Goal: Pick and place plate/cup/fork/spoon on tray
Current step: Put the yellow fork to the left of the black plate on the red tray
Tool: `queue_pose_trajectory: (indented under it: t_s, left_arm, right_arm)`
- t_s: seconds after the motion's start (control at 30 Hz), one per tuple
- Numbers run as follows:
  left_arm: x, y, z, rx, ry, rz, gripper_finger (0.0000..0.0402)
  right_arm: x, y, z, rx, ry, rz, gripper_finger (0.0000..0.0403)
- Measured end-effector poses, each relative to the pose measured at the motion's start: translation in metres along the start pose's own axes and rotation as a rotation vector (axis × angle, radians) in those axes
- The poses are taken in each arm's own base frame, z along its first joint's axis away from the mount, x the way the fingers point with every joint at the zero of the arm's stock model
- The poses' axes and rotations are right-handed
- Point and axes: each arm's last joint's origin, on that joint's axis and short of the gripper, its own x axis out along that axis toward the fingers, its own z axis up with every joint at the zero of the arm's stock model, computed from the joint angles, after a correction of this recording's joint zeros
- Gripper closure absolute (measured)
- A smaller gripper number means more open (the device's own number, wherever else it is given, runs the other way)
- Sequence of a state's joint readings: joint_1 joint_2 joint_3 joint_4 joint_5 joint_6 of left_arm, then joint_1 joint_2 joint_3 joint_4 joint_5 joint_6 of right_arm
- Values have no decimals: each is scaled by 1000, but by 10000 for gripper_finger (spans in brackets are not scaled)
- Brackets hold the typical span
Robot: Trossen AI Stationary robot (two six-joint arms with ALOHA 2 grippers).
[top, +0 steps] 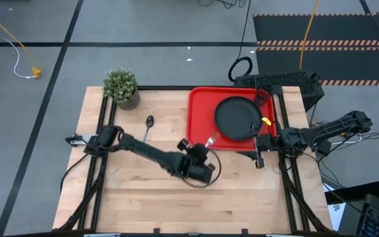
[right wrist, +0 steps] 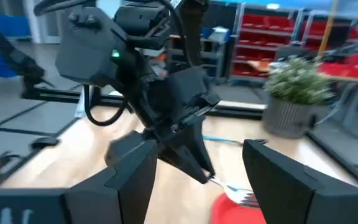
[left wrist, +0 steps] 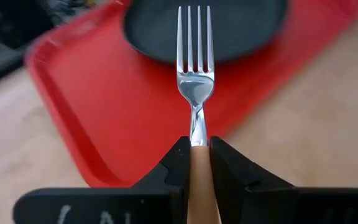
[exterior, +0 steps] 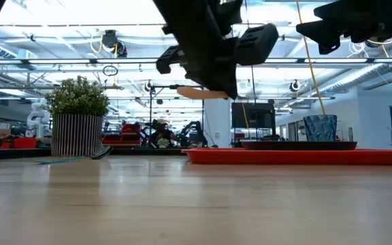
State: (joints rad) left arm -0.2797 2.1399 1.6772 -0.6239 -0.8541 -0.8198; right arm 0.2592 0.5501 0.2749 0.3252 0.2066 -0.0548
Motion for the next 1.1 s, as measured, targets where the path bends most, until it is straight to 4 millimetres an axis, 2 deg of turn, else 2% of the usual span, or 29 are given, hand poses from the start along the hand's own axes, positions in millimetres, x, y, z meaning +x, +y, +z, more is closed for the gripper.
queue_pose_trajectory:
  t_s: [0.17,0.3,0.53,0.73,0.93,1.1]
  left_arm:
    - [34,21,23,-17,-17,62,356]
    - [57,38,43,-106,-49,90,356]
    - [85,62,65,-240,-84,114,356]
    - [95,72,72,-386,-100,126,356]
    - [120,61,65,-498,-163,82,355]
    - [129,59,56,-518,-174,120,355]
  right_arm:
    - [-2,-2,1,-60,-2,-71,172]
    - [-2,-4,0,-103,18,-126,172]
    - [-2,-5,-1,-194,33,-162,172]
    - [-2,-6,0,-228,31,-194,172]
    - [-3,-8,2,-272,32,-272,172]
    - [-4,-9,7,-313,-6,-281,172]
